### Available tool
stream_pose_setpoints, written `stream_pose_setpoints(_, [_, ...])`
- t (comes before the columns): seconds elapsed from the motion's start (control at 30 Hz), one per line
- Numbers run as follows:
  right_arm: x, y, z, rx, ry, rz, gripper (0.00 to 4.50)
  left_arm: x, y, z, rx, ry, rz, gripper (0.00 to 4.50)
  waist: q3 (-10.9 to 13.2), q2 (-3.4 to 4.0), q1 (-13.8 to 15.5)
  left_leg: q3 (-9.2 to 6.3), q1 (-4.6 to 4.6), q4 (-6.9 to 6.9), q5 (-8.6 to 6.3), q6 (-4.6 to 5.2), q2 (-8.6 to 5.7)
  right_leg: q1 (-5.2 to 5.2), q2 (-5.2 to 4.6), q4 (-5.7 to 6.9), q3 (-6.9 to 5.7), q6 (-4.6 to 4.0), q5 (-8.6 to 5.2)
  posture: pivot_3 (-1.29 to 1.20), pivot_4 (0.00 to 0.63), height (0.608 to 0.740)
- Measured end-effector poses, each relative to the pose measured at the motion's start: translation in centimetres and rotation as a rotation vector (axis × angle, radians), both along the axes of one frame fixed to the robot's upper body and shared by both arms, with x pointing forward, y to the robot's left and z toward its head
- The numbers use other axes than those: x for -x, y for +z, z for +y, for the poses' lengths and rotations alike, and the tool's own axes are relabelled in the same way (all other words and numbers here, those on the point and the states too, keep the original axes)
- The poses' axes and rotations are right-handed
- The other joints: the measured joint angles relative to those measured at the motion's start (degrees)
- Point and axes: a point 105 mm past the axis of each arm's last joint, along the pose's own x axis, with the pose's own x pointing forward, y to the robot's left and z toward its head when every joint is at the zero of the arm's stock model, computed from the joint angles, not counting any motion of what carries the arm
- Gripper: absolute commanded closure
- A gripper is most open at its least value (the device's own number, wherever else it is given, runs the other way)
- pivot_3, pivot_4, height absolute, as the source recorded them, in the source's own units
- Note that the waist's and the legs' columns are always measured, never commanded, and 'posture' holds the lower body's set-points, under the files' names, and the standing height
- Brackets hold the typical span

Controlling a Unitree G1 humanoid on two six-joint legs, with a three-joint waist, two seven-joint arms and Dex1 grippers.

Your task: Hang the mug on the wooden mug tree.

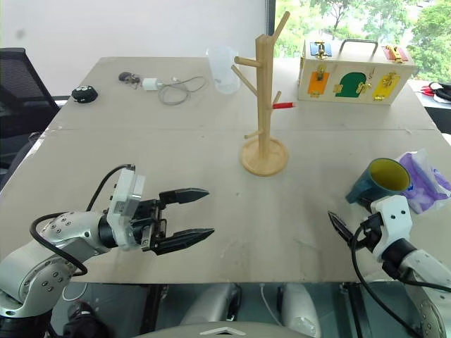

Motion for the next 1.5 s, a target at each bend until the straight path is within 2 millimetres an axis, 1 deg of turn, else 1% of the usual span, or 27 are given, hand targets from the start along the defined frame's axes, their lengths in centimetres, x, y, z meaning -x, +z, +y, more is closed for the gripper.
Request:
stream_pose_setpoints(0.23, [-0.9,0.1,0.4,-0.025,-0.027,-0.003,0.00,-0.2,0.2,0.0,0.001,0.008,-0.007,0.05,0.0,0.00,0.0,0.00,0.01,0.00,0.00,0.00,0.00,0.00,0.02,0.00,0.00,0.00,0.00,0.00,0.150,0.740])
stream_pose_setpoints(0.27, [-1.0,0.0,0.3,-0.027,-0.030,-0.001,0.52,-0.2,0.2,-0.1,0.001,0.012,-0.010,0.00,0.0,0.00,0.0,0.00,0.01,0.00,0.00,0.00,0.00,0.00,0.03,0.00,0.00,0.00,0.00,0.00,0.150,0.740])
stream_pose_setpoints(0.3, [-1.2,-0.2,0.2,-0.028,-0.036,0.003,0.83,-0.3,0.3,-0.1,0.001,0.015,-0.013,0.00,0.0,0.00,0.0,0.00,0.01,0.00,0.00,0.00,0.00,0.01,0.03,0.00,0.00,0.00,0.00,0.00,0.150,0.740])
stream_pose_setpoints(0.33, [-1.4,-0.4,0.1,-0.030,-0.047,0.004,1.26,-0.3,0.4,-0.1,0.001,0.016,-0.016,0.00,0.0,0.00,0.0,0.01,0.01,0.00,0.00,0.00,0.00,0.00,0.04,0.00,0.01,0.00,0.00,0.00,0.150,0.740])
stream_pose_setpoints(0.37, [-1.5,-0.6,0.0,-0.030,-0.054,0.004,1.85,-0.3,0.4,-0.1,0.001,0.017,-0.017,0.00,0.0,0.00,0.0,0.02,0.01,0.00,0.00,0.00,0.00,0.00,0.05,0.00,0.01,0.00,0.00,0.00,0.150,0.740])
stream_pose_setpoints(0.53, [-2.0,-1.0,-0.4,-0.012,-0.071,-0.002,4.23,-0.3,0.3,0.0,0.001,0.025,-0.016,0.00,0.0,0.00,0.0,0.02,0.01,0.00,0.00,0.00,0.00,0.00,0.05,0.01,0.02,0.00,0.00,0.00,0.150,0.740])
stream_pose_setpoints(0.57, [-2.1,-1.1,-0.5,-0.009,-0.076,-0.003,4.46,-0.3,0.3,0.0,0.001,0.028,-0.013,0.00,0.0,0.00,0.0,0.02,0.02,0.00,0.00,0.00,0.00,0.00,0.04,0.01,0.03,0.00,0.00,0.00,0.150,0.740])
stream_pose_setpoints(0.63, [-2.2,-1.1,-0.6,-0.007,-0.081,-0.006,4.46,-0.3,0.2,0.0,0.001,0.030,-0.011,0.00,0.0,0.01,0.0,0.02,0.02,0.00,0.00,0.00,0.00,0.00,0.05,0.01,0.02,0.00,0.00,0.00,0.150,0.740])
stream_pose_setpoints(0.73, [-2.8,-0.7,-0.6,-0.004,-0.075,-0.032,4.46,-0.4,0.3,0.1,0.007,0.044,-0.015,0.00,0.0,0.01,-0.1,0.04,0.03,0.00,0.00,0.00,0.00,0.00,0.05,0.02,0.05,0.01,0.00,0.00,0.150,0.740])
stream_pose_setpoints(0.83, [-3.4,0.3,-0.3,0.008,-0.034,-0.067,4.46,-0.6,0.6,0.1,0.042,0.063,-0.039,0.00,0.0,0.02,-0.1,0.05,0.03,0.00,0.00,0.00,0.00,0.00,0.05,0.02,0.05,0.01,0.01,0.00,0.150,0.740])
stream_pose_setpoints(0.9, [-4.0,1.5,0.1,0.022,0.018,-0.097,4.46,-0.9,1.0,0.1,0.072,0.097,-0.076,0.00,0.0,0.02,-0.1,0.05,0.03,0.01,0.00,0.00,0.00,0.00,0.05,0.02,0.05,0.01,0.01,0.00,0.150,0.740])
stream_pose_setpoints(0.97, [-4.9,3.5,0.8,0.034,0.092,-0.138,4.46,-1.3,1.9,0.1,0.148,0.136,-0.140,0.00,0.0,0.04,-0.3,0.12,0.03,0.02,0.01,0.01,0.00,0.00,0.05,0.02,0.10,0.01,0.02,0.00,0.150,0.740])
stream_pose_setpoints(1.0, [-5.5,4.8,1.4,0.034,0.130,-0.163,4.46,-1.3,2.3,0.2,0.176,0.144,-0.167,0.00,0.0,0.02,-0.5,0.12,0.04,0.03,0.01,0.01,0.01,0.00,0.04,0.02,0.10,0.01,0.02,0.00,0.150,0.740])
stream_pose_setpoints(1.03, [-6.0,6.1,1.8,0.044,0.167,-0.186,4.46,-1.2,2.5,0.2,0.190,0.144,-0.187,0.00,0.0,0.02,-0.7,0.11,0.04,0.03,0.01,0.00,0.01,0.00,0.04,0.03,0.08,0.01,0.02,0.00,0.150,0.740])
stream_pose_setpoints(1.13, [-6.9,8.7,3.4,0.090,0.277,-0.201,4.46,-1.1,3.0,0.7,0.212,0.144,-0.199,0.00,0.1,0.03,-0.9,0.06,0.01,0.00,0.00,0.01,0.02,-0.01,0.04,0.00,0.03,0.00,0.02,0.00,0.150,0.740])
stream_pose_setpoints(1.23, [-7.4,10.2,4.8,0.121,0.361,-0.191,4.46,-1.0,3.4,1.1,0.232,0.150,-0.199,0.00,0.1,-0.01,-0.9,0.01,-0.06,0.01,0.00,0.01,0.01,-0.01,0.01,-0.09,-0.04,0.00,0.02,0.00,0.150,0.740])
stream_pose_setpoints(1.27, [-7.8,10.8,5.7,0.133,0.409,-0.172,4.46,-0.9,3.5,1.3,0.242,0.153,-0.191,0.00,0.1,-0.02,-1.0,0.04,-0.07,0.03,0.00,0.02,0.01,-0.01,0.00,-0.08,-0.02,0.01,0.02,0.00,0.150,0.740])
stream_pose_setpoints(1.33, [-8.2,11.5,6.6,0.145,0.448,-0.162,4.46,-0.8,3.6,1.5,0.250,0.154,-0.189,0.00,0.1,-0.02,-1.3,0.03,-0.06,0.05,0.00,0.02,0.00,-0.01,-0.02,-0.08,-0.02,0.01,0.03,0.00,0.150,0.740])
stream_pose_setpoints(1.4, [-8.8,12.8,7.7,0.160,0.487,-0.160,4.46,-0.8,3.8,1.7,0.253,0.172,-0.187,0.00,0.1,-0.03,-1.3,0.01,-0.06,0.04,0.00,0.02,0.00,-0.02,-0.01,-0.07,-0.03,0.01,0.02,0.00,0.150,0.740])
stream_pose_setpoints(1.5, [-9.2,13.5,8.8,0.165,0.513,-0.140,4.46,-0.7,3.8,1.7,0.263,0.186,-0.169,0.00,0.1,-0.03,-1.3,-0.01,-0.11,0.02,0.00,0.02,0.00,-0.06,-0.02,-0.09,-0.04,0.00,0.02,0.00,0.150,0.740])
